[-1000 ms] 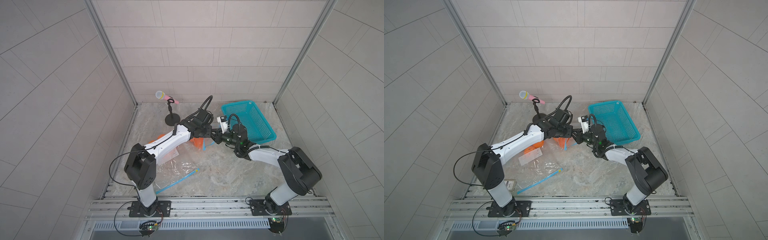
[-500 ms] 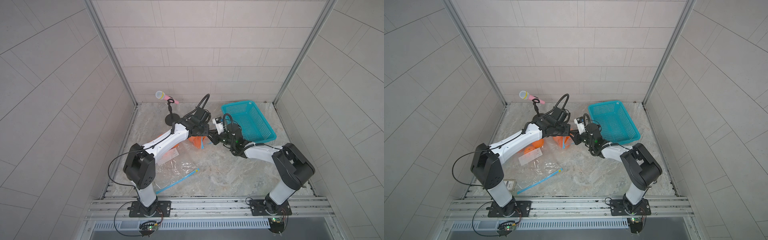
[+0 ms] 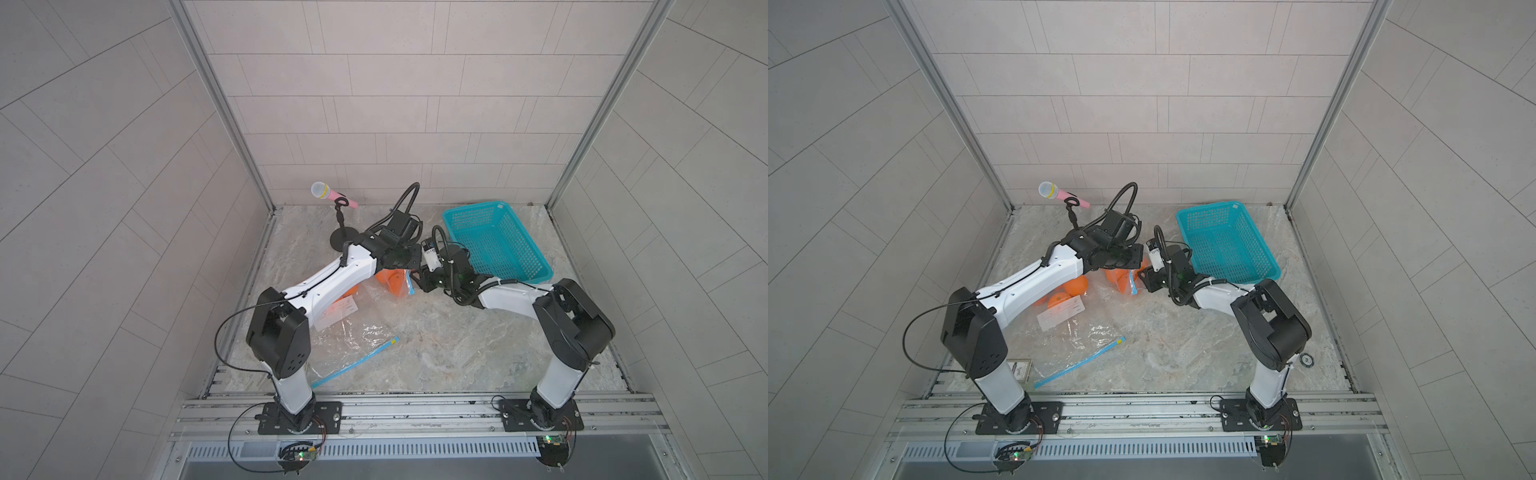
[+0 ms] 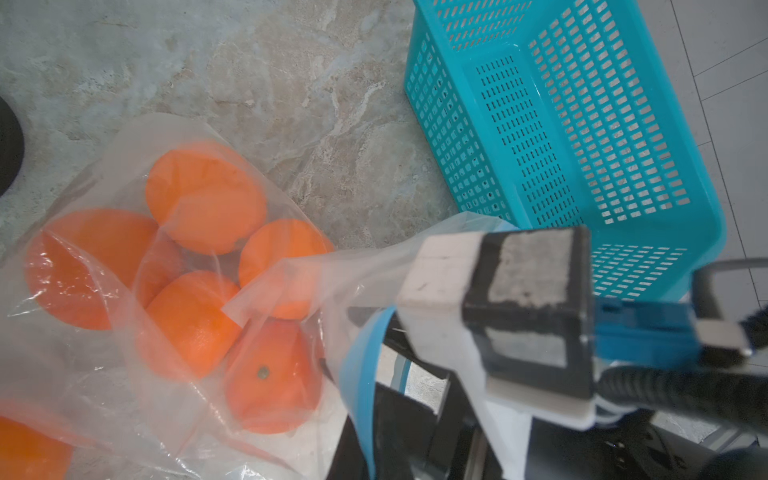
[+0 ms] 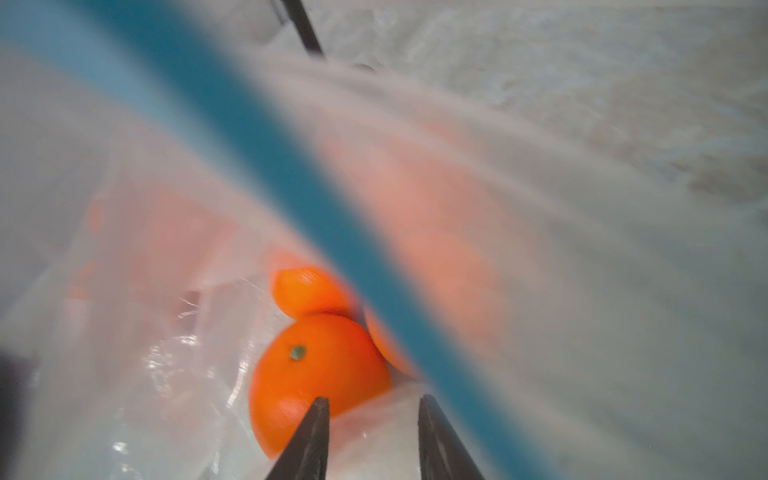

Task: Open the zip-top bag and take out the orange
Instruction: Pick up the orange from the zipper food storage bag.

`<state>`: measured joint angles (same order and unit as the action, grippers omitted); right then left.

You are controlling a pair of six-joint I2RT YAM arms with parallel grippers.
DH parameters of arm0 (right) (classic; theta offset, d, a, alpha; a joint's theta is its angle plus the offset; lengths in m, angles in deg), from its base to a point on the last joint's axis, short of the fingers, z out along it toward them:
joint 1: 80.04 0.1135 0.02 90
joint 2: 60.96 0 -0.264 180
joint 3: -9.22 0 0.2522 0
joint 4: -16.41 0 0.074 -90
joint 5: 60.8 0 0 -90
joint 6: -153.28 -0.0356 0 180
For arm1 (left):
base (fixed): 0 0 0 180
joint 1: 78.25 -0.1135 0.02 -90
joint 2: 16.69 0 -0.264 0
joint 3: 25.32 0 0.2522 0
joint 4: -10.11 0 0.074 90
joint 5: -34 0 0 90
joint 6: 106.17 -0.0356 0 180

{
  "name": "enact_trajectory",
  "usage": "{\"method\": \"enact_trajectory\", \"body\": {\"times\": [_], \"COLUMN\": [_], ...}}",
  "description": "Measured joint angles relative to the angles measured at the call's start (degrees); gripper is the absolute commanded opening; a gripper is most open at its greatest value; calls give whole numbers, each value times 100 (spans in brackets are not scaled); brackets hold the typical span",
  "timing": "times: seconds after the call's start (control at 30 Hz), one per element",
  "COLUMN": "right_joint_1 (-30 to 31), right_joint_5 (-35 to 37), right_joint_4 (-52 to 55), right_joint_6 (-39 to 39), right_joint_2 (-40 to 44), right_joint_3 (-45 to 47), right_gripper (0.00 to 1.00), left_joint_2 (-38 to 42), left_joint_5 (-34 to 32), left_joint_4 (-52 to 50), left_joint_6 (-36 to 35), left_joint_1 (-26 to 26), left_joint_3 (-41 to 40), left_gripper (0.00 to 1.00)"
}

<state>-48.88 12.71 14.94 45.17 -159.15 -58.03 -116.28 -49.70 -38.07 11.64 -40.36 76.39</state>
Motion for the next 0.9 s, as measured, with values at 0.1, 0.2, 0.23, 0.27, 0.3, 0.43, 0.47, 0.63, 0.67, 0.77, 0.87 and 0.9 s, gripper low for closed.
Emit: {"method": "enact_trajectory", "body": {"times": [0.1, 0.2, 0.23, 0.27, 0.3, 0.43, 0.47, 0.63, 0.67, 0.77, 0.87, 0.9], "right_joint_1": [-149, -245, -245, -236, -214, 57, 146, 437, 431, 413, 409, 409], "right_joint_5": [400, 627, 619, 588, 518, 339, 313, -37, -74, -151, -179, -221], "right_joint_4": [448, 986, 1029, 1021, 1010, 1108, 1108, 649, 610, 501, 262, 118], "right_joint_6": [-107, -162, -155, -136, -118, 85, 142, 282, 291, 297, 310, 310], "right_joint_2": [413, 590, 634, 675, 726, 997, 1095, 1589, 1561, 1292, 1176, 1176], "right_joint_3": [295, 332, 369, 424, 487, 540, 546, 704, 678, 544, 584, 616], "right_gripper": [40, 40, 40, 39, 38, 38, 38, 40, 40, 40, 40, 40], "left_joint_2": [4, 52, 76, 96, 109, 90, 85, 81, 81, 81, 81, 81], "left_joint_5": [-2, -81, -92, -92, -70, 42, 57, 98, 98, 120, 173, 212], "left_joint_4": [11, 31, 50, 66, 90, 138, 144, 273, 273, 306, 332, 352], "left_joint_6": [-28, -42, -42, -44, -42, -46, -48, -59, -59, -59, -59, -59], "left_joint_1": [0, 0, 0, -2, -15, -39, -42, -44, -42, -42, -44, -52], "left_joint_3": [-31, -225, -326, -415, -527, -767, -789, -962, -975, -975, -975, -977], "left_gripper": [0, 0, 0, 0, 0, 0, 0, 0, 0, 0, 0, 0]}}
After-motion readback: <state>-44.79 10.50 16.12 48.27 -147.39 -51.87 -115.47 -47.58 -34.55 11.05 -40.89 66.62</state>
